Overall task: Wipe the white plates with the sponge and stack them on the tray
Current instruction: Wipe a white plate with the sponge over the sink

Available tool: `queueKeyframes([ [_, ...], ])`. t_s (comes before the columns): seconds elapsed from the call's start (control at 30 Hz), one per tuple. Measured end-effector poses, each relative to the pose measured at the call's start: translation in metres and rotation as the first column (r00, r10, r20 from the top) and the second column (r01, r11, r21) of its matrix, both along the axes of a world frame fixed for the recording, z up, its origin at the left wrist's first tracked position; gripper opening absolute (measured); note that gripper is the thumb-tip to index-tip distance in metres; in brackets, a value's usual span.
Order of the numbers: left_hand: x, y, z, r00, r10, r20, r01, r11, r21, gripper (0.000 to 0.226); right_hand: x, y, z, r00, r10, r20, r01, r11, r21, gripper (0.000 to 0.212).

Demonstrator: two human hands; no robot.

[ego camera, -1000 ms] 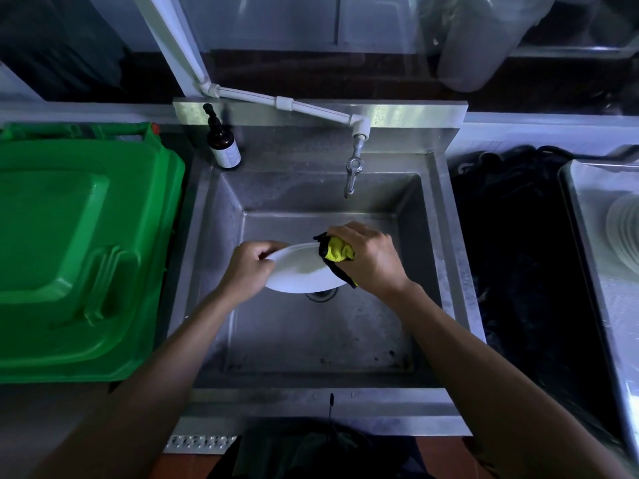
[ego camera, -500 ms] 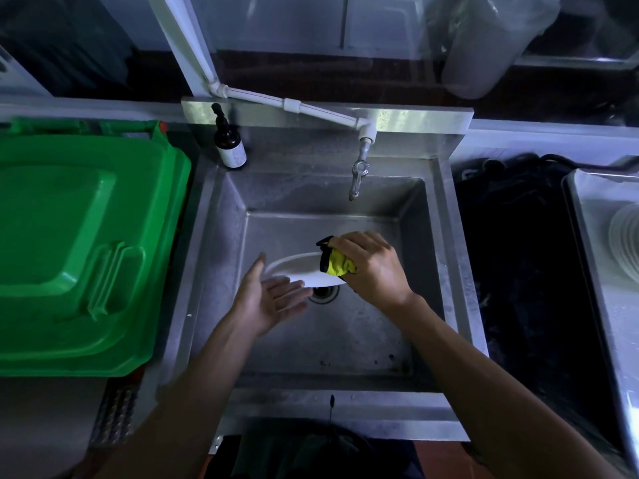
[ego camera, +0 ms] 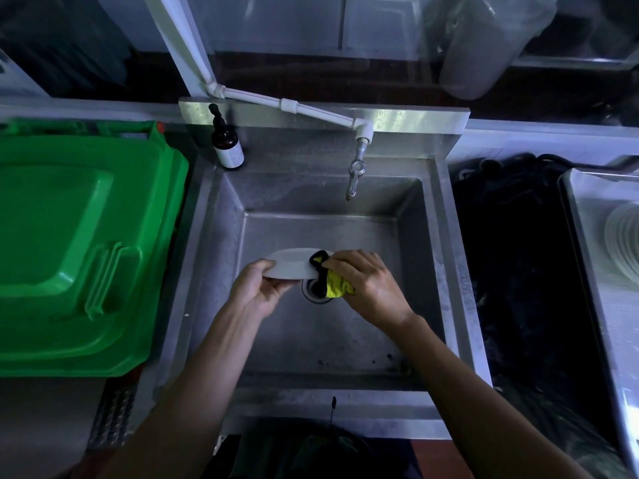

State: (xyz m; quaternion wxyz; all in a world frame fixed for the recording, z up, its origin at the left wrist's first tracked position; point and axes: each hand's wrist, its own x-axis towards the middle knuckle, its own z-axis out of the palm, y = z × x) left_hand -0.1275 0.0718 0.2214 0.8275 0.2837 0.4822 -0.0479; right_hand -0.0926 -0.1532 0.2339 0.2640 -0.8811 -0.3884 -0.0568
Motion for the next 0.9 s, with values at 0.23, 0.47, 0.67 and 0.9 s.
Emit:
queueKeyframes([
  [0.23, -0.013, 0.000, -0.008, 0.995, -0.104, -0.004, 0.104, 0.982, 0.155, 0.030, -0.007, 0.022, 0.009, 0.928, -0.123, -0.352, 0.176, 0.977, 0.123, 0.053],
  [0.47, -0.021, -0.007, -0.009, 0.975, -0.214, 0.062, 0.200, 0.963, 0.181, 0.028, -0.009, 0.052, 0.003, 0.762, -0.212, -0.611, 0.336, 0.937, 0.093, 0.041],
  [0.67, -0.028, -0.005, -0.003, 0.979, -0.166, 0.120, 0.145, 0.975, 0.168, 0.031, -0.017, 0.056, 0.002, 0.820, -0.174, -0.546, 0.266, 0.960, 0.093, 0.036],
  [0.9, -0.024, -0.007, 0.005, 0.969, -0.151, 0.194, 0.115, 0.976, 0.187, 0.040, -0.026, 0.061, 0.002, 0.901, -0.142, -0.410, 0.198, 0.975, 0.098, 0.049],
])
